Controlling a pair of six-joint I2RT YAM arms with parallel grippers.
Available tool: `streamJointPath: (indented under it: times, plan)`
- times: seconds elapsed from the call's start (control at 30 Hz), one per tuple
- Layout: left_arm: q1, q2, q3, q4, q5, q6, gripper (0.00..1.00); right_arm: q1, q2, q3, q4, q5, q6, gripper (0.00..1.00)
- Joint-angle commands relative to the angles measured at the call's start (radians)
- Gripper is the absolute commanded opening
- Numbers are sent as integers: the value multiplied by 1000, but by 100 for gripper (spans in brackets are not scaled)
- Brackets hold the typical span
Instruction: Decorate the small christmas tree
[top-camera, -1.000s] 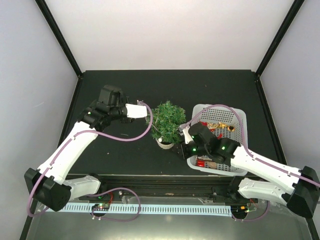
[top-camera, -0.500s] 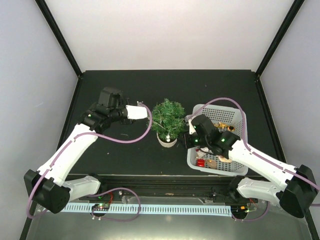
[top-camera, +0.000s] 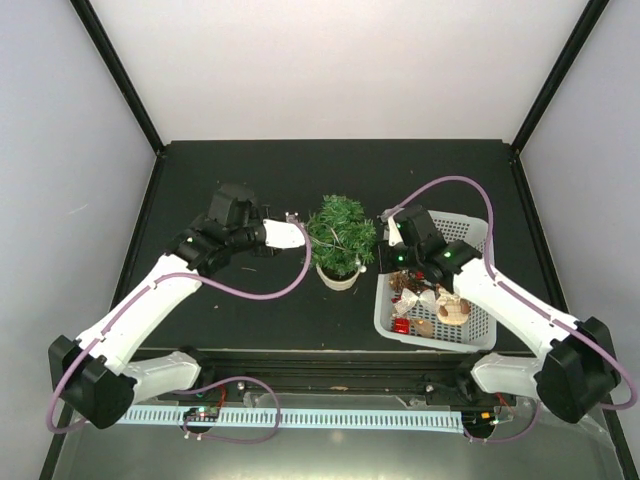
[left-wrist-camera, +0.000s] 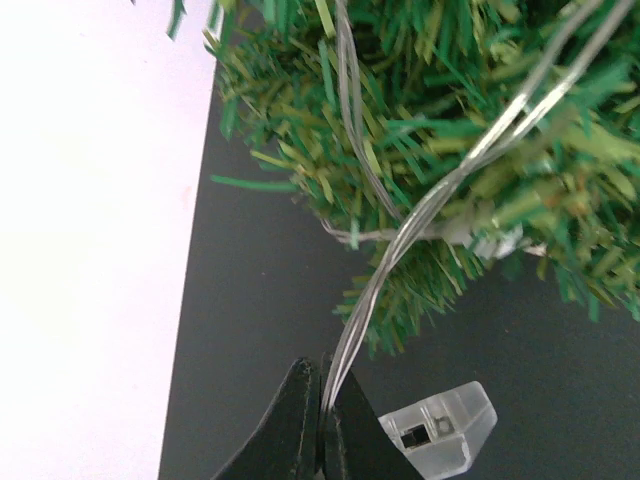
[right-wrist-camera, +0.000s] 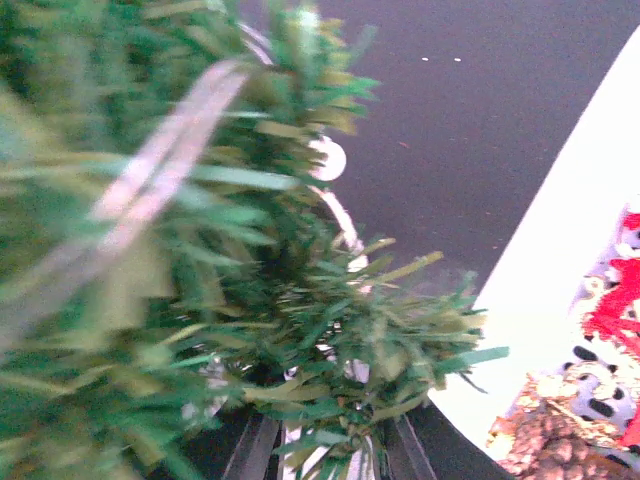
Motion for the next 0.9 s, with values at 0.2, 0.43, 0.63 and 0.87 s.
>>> streamJointPath:
  times: [0.2,0.43,0.63,0.87]
  plan:
    - [-43,54,-3,104,-71,-35,1,-100,48,66,33,-40,-43,27]
    - [-52,111,10,125,-143,-36,2,-114,72,97,38,-89,-37,27]
    - [-54,127,4,167,-226,22,2,-114,72,98,37,-100,-38,27]
    - [-57,93,-13,270,-274,74,2,-115,79,92,53,-119,-32,27]
